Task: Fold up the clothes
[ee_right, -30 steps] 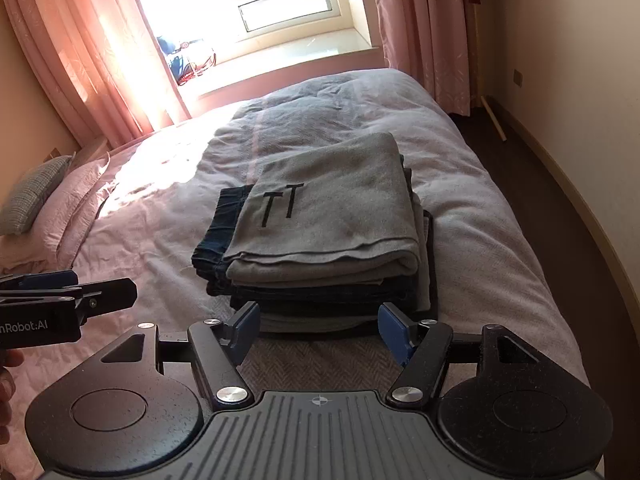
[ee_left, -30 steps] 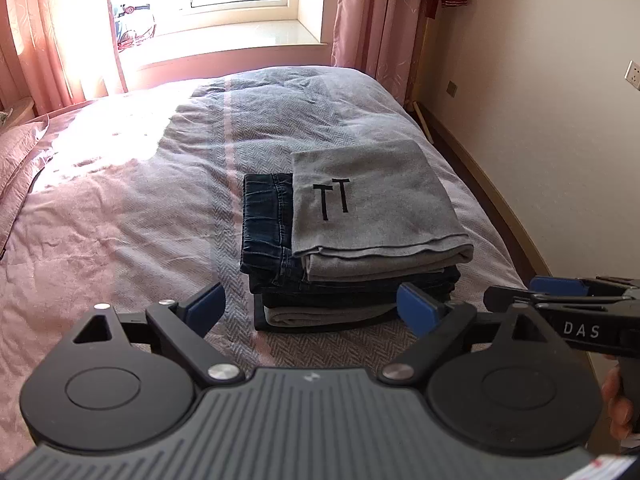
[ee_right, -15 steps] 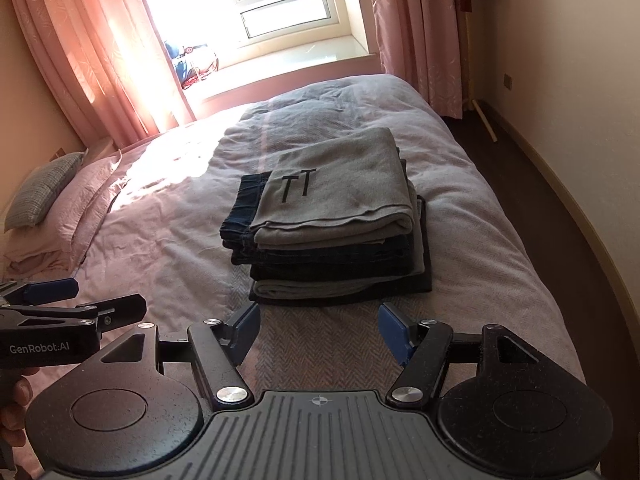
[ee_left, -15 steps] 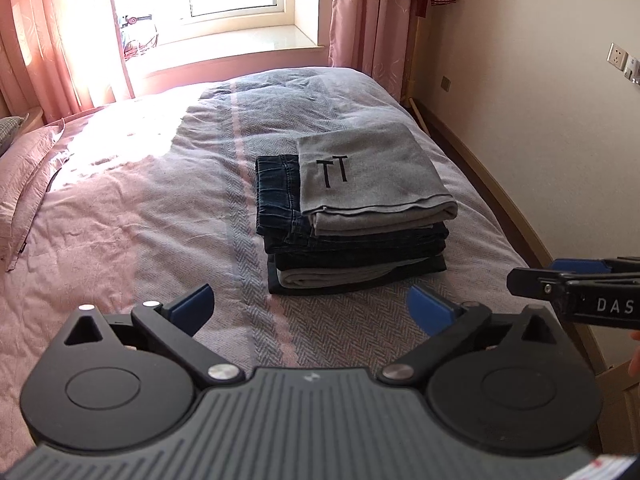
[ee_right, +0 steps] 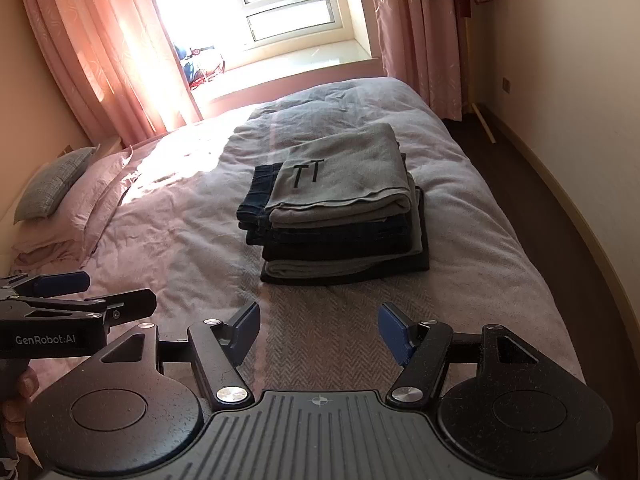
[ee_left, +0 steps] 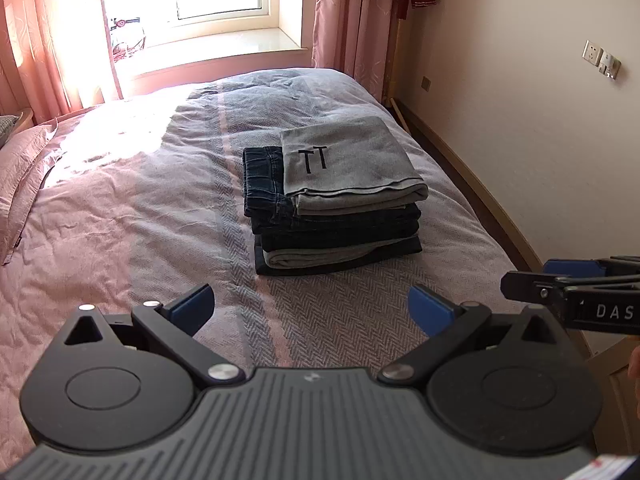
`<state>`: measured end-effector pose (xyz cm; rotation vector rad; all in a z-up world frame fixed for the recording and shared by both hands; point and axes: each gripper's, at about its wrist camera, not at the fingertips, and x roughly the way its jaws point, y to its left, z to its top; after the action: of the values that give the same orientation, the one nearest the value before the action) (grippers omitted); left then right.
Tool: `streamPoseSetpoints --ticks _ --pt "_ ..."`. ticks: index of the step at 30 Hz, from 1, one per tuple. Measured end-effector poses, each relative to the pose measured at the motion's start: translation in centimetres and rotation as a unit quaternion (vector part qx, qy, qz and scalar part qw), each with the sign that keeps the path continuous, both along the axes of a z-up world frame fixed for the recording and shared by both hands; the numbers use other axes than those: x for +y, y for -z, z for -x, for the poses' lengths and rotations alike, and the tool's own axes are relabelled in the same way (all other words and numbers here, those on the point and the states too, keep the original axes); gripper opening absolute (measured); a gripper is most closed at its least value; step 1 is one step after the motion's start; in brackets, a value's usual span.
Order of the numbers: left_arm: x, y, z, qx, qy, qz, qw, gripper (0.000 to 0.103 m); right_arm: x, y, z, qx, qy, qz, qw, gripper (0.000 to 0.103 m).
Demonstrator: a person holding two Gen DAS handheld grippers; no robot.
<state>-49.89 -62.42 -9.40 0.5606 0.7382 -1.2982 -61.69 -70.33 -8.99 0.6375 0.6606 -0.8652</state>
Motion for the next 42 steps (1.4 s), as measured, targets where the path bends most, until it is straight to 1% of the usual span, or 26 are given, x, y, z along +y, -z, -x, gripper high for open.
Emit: streamPoseSetpoints --ticks 8,22,42 --pt "0.6 0.5 0.3 0.003 0.0 -0.006 1.0 0.102 0.9 -0.1 0.2 0.004 -0.003 0.006 1.0 0.063" --pt "-0.1 0.9 0.4 0.001 -0.005 -0.015 0.9999 0.102 0.0 0.7 0.3 0.01 -0.009 -0.004 1.0 0.063" --pt "-0.6 1.2 0.9 -0.002 0.004 -0.016 0.9999 0.102 -0.7 1.3 0.5 0.008 -0.007 -0.011 1.0 0.063"
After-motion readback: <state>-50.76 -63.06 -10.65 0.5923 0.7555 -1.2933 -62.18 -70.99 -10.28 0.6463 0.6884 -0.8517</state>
